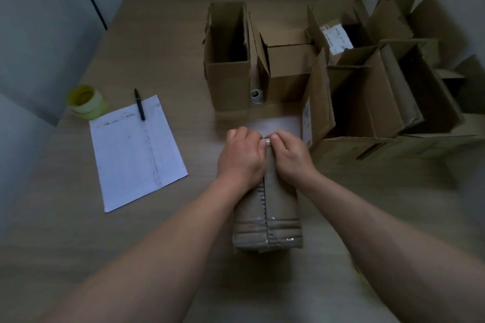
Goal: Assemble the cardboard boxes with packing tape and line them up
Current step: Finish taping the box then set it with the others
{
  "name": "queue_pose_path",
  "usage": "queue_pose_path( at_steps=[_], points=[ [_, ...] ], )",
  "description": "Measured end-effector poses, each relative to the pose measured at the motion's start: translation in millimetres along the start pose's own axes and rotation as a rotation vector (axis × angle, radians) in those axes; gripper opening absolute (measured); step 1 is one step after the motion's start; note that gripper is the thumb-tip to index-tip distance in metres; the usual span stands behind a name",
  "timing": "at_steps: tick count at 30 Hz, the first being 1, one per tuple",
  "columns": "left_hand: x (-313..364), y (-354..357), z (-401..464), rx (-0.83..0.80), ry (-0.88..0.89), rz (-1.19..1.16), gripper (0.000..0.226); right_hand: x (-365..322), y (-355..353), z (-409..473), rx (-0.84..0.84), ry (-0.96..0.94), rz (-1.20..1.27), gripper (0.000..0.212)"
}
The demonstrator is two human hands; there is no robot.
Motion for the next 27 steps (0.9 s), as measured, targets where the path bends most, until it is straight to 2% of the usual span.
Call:
queue_pose_path(
  at_steps=[4,7,8,10,11,13,17,24,25,27],
  points=[
    [-24,0,5,0.009,-0.188,-0.245,0.029,6,0,3,0.003,0.089,0.060,0.035],
    [-24,-8,-15,-0.027,-0.289,-0.445,0.068,5,0,3,0.011,0.090,-0.009,0.032],
    [-13,-17,-33,-0.011,-0.191,-0.397,0.079,5,0,3,0.012,0.087,-0.034,0.033],
    [25,-22,-86,-0.038,0.188,-0.197,0.087,4,-1,4,0.017,0.080,-0.074,0.033],
    [36,-16,-115,-0.081,0.331,-0.115,0.086,3,0,4,0.021,0.071,-0.089,0.034],
    [35,-2,-150,-0.096,0.478,0.000,0.075,0,2,3,0.020,0.050,-0.105,0.034],
    [37,-2,-150,-0.033,0.553,0.027,0.060,-3,3,3,-0.034,0.007,-0.116,0.033],
    [22,-2,-148,-0.259,0.651,-0.040,0.073,-8,3,-5,-0.202,-0.022,-0.219,0.023],
    [23,-2,-148,-0.283,0.685,-0.009,0.073,-8,3,-8,-0.232,-0.028,-0.277,0.028],
    [25,1,-153,-0.323,0.763,0.045,0.068,-9,-4,-21,-0.207,-0.017,-0.382,0.055]
  ],
)
Point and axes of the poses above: each hand's wrist, its own z-axis towards the middle knuckle, its own y-axis out of the palm, x = y × z, the point moved 10 cm from there along z, towards the middle knuckle, and after that the axes turned 8 degrees about -z, right-handed, at the moved point
